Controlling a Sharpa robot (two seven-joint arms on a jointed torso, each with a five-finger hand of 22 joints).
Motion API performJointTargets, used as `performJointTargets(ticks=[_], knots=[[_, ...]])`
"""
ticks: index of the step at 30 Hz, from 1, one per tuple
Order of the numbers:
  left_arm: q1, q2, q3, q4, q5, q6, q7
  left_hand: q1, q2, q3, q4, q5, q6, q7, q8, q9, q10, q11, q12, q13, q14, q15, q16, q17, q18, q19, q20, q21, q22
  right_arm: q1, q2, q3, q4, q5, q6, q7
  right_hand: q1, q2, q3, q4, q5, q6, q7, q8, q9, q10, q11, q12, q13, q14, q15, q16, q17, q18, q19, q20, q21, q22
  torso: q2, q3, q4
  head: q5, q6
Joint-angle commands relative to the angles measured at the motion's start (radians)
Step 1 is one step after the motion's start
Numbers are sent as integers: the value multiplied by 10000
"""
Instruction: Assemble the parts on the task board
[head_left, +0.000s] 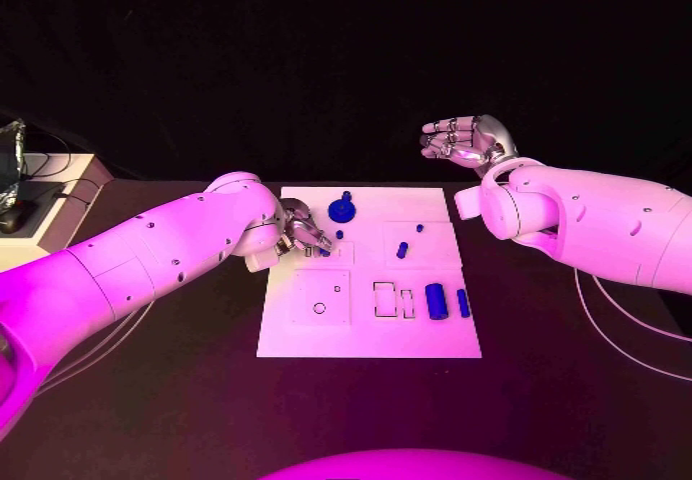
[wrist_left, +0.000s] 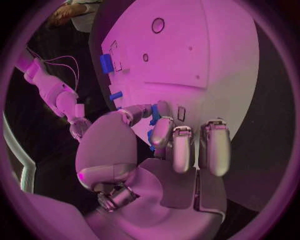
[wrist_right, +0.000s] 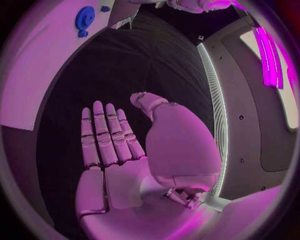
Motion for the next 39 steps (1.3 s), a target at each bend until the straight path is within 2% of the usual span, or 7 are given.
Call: performJointTargets(ticks=[1,12,29,35,39], knots=[[-52,35,-35,-83,77,522,-107,408,325,1350,-1288,71,49,-28,69,16,-5,40,-13,10,1040,35,34,2634,-113,6,-26,-31,943,-7,5,0,1,-97,185,93,-108,37,-21,-43,31,-54,536,-60,-12,-25,50,-43,-12,-17,50,-67,-15,-31,-87,-13,-59,-22,4,-3,-8,3,-6],[19,60,-22,-204,58,1131,-164,412,304,1388,-1338,131,48,-24,71,26,-1,42,-14,13,1040,39,34,2634,-112,4,-24,-32,942,-9,-7,-1,13,-98,173,100,-108,37,-21,-43,31,-54,536,-60,-12,-25,50,-43,-12,-17,50,-67,-15,-31,-87,-13,-59,-22,7,-5,-3,-7,-12],[97,157,-14,-348,1,1110,-167,416,314,1431,-1372,198,57,-20,75,35,6,45,-10,22,1040,43,34,2634,-111,1,-20,-34,940,-9,0,-2,4,-102,169,113,-108,37,-21,-43,31,-54,536,-60,-12,-25,50,-43,-12,-17,50,-67,-15,-31,-87,-13,-59,-22,-4,-6,8,-35,-25],[180,212,-10,-425,-9,1181,-176,412,315,1438,-1376,211,59,-18,75,37,9,46,-7,27,1040,44,34,2634,-112,3,-19,-32,944,-9,19,-2,-11,-103,180,117,-132,45,-36,-38,33,-51,540,-68,-23,-34,56,-43,-12,-26,57,-90,-36,-36,-98,-12,-58,-53,3,8,-1,-18,13],[224,278,-11,-549,-14,1351,-195,412,315,1438,-1376,211,59,-18,75,37,9,46,-7,27,1040,44,34,2634,-112,3,-19,-32,944,-9,28,-3,-17,-104,185,115,-132,45,-36,-38,33,-51,540,-68,-23,-34,56,-43,-12,-26,57,-90,-36,-36,-98,-12,-58,-53,2,2,2,-21,4]])
